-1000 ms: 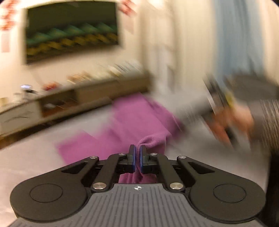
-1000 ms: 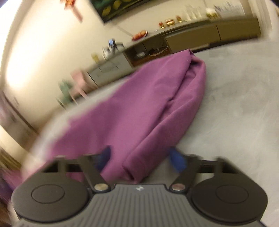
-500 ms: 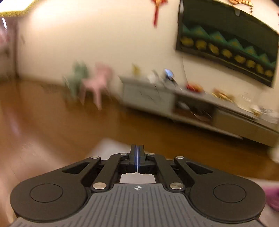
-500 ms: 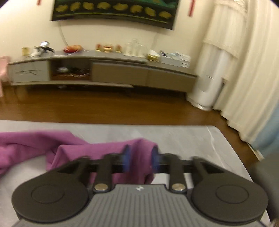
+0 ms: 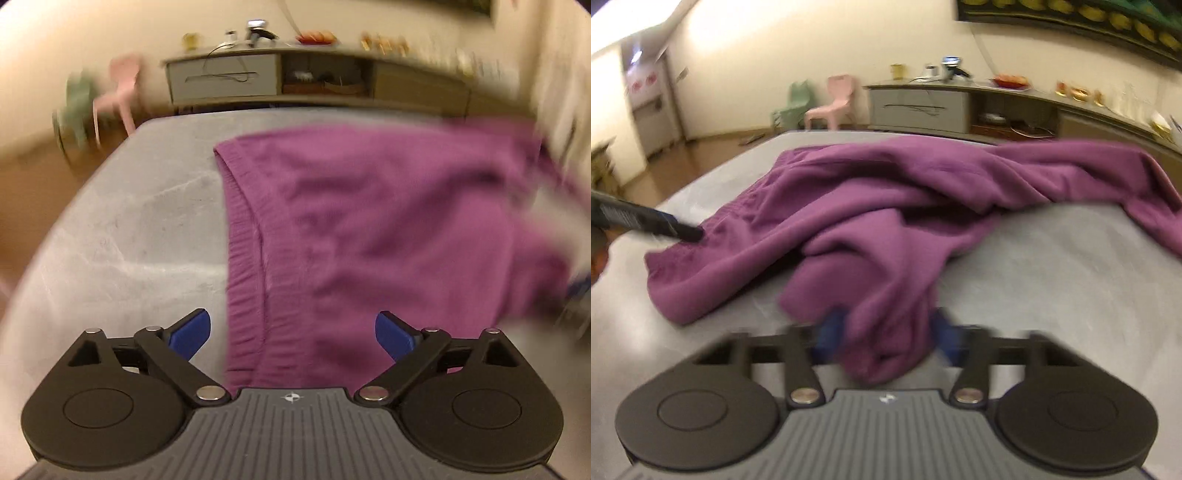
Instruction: Fold clothes
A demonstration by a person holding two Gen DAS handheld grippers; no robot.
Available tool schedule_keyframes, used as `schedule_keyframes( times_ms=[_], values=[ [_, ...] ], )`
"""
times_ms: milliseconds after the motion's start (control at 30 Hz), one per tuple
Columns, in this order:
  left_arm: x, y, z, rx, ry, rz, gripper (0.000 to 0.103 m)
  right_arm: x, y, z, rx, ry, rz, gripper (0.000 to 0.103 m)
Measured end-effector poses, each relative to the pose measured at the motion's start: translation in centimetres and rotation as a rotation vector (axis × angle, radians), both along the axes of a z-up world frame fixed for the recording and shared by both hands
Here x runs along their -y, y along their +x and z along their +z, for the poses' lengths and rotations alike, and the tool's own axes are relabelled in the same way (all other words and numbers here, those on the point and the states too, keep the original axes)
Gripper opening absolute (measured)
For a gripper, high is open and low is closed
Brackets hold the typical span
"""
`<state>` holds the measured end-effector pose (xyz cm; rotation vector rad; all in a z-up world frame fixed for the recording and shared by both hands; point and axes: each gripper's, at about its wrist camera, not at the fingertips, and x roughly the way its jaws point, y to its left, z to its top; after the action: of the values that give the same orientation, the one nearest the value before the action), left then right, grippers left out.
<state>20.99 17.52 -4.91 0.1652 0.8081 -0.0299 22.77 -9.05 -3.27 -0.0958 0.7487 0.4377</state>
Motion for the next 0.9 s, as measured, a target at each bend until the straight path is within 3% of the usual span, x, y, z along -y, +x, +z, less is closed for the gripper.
schedule_keyframes(
  times_ms=[33, 67, 100, 167, 233, 267, 333, 400, 500, 633, 667, 733, 900],
  values=[
    [0.5, 0.0, -0.4, 0.009, 0.055, -0.013, 0.086, -0.1, -0.4, 0.7, 0.039, -0.049, 0.002, 0.016],
    [0.2, 0.0, -0.4, 0.016, 0.056, -0.012, 0.082, 0.3, -1.9, 2.3, 0.115, -0.113, -0.008, 0.015],
    [-0.3, 0.1, -0.3, 0.021, 0.055, -0.005, 0.062, 0.8, -3.5, 4.4, 0.212, -0.187, -0.031, 0.014],
    [-1.6, 0.7, -0.3, 0.022, 0.051, 0.031, 0.056, 1.3, -7.2, 8.3, 0.404, -0.344, -0.039, 0.013],
    [-2.8, 1.3, -0.2, 0.024, 0.063, 0.071, 0.054, 1.1, -12.0, 10.7, 0.562, -0.458, 0.027, 0.013],
    [-3.4, 1.5, -0.3, 0.027, 0.082, 0.093, 0.054, 0.9, -14.1, 11.3, 0.591, -0.478, 0.084, 0.015],
    [-4.8, 2.1, -0.3, 0.03, 0.125, 0.142, 0.054, 0.8, -16.7, 10.3, 0.428, -0.439, 0.233, 0.03],
    [-6.4, 2.2, 0.0, 0.019, 0.121, 0.184, 0.054, 2.3, -16.9, 8.3, 0.283, -0.371, 0.216, 0.082],
    [-7.4, 1.2, 1.3, 0.032, 0.075, 0.204, 0.054, 5.3, -16.8, 5.4, 0.104, -0.222, 0.129, 0.084],
    [-6.7, 0.0, 2.9, 0.074, 0.005, 0.168, 0.054, 10.2, -14.0, 4.1, -0.038, 0.188, -0.085, 0.083],
    [-6.3, -0.2, 3.2, 0.087, -0.015, 0.15, 0.054, 11.3, -13.1, 3.4, -0.061, 0.247, -0.139, 0.083],
    [-5.6, -0.2, 3.1, 0.084, -0.027, 0.112, 0.054, 12.3, -11.3, 2.0, -0.094, 0.273, -0.221, 0.079],
    [-5.1, 0.8, 0.6, 0.014, 0.047, 0.073, 0.056, 10.4, -13.1, 2.1, -0.103, 0.283, -0.105, 0.074]
  ],
)
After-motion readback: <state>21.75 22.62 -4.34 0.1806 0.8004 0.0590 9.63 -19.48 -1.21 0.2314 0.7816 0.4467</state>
